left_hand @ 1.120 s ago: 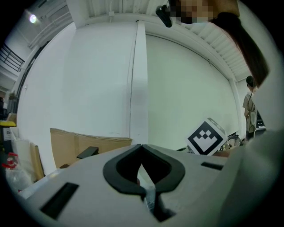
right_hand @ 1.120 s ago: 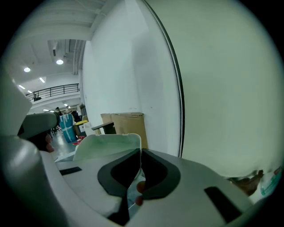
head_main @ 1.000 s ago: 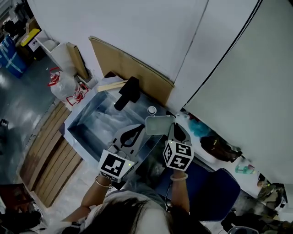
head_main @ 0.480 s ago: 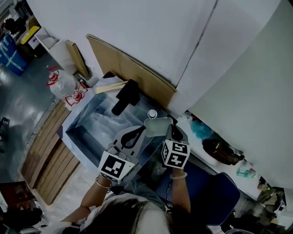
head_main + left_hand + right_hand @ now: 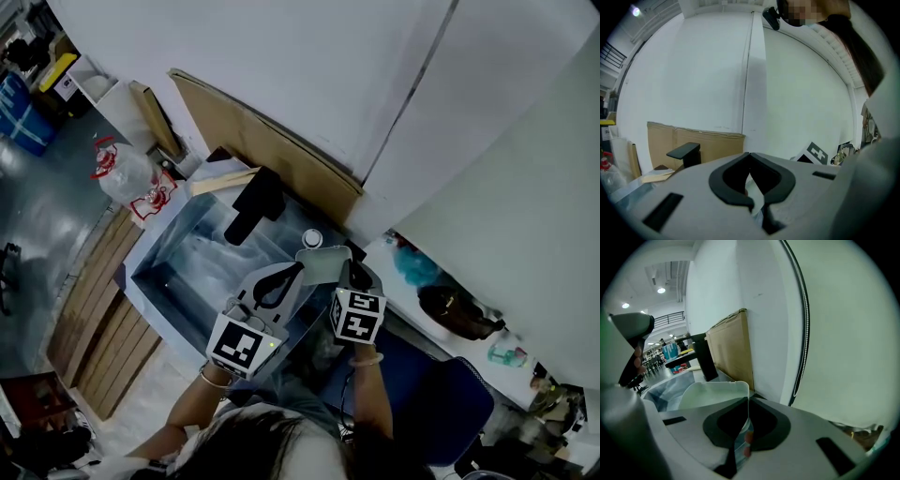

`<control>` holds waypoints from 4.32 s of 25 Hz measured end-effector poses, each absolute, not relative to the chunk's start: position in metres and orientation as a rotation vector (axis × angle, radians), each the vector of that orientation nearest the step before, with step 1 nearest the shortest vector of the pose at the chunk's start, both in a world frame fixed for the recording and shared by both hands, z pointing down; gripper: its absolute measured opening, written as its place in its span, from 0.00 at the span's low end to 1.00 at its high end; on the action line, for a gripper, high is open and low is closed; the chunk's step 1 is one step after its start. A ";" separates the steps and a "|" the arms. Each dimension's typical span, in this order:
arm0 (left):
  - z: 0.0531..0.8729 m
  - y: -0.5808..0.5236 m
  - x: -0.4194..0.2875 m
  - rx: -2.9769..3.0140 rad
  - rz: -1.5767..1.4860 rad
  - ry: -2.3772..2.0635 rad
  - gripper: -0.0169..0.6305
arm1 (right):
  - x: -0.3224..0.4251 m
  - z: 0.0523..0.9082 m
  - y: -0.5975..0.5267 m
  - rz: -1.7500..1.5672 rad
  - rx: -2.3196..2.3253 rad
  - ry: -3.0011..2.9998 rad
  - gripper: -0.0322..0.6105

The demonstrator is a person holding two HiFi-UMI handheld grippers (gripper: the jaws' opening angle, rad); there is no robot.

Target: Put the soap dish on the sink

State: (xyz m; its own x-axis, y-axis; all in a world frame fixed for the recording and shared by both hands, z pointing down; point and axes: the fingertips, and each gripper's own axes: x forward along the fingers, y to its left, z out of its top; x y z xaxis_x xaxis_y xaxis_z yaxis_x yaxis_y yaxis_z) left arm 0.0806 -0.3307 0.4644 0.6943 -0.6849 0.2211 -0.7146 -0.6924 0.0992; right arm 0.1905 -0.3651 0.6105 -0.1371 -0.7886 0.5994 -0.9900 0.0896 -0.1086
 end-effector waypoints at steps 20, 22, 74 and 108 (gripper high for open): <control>0.489 -0.333 0.083 2.765 0.292 -1.110 0.04 | 0.189 0.641 -0.371 0.722 1.696 -1.960 0.10; 0.490 -0.330 0.082 2.718 0.293 -1.118 0.04 | 0.189 0.642 -0.371 0.729 1.689 -1.965 0.10; 0.403 -0.205 0.021 2.877 0.132 -1.159 0.04 | 0.140 0.500 -0.253 0.409 1.910 -2.057 0.10; 0.338 -0.073 -0.050 2.980 -0.098 -1.194 0.04 | 0.062 0.376 -0.075 0.117 2.041 -2.225 0.09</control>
State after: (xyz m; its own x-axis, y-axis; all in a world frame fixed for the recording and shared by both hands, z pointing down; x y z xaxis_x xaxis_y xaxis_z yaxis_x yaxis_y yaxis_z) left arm -0.0496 -0.0735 0.3380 0.7218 -0.6871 -0.0824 -0.6914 -0.7213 -0.0422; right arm 0.0624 -0.0748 0.3764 -0.0834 -0.9865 0.1407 -0.9959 0.0877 0.0242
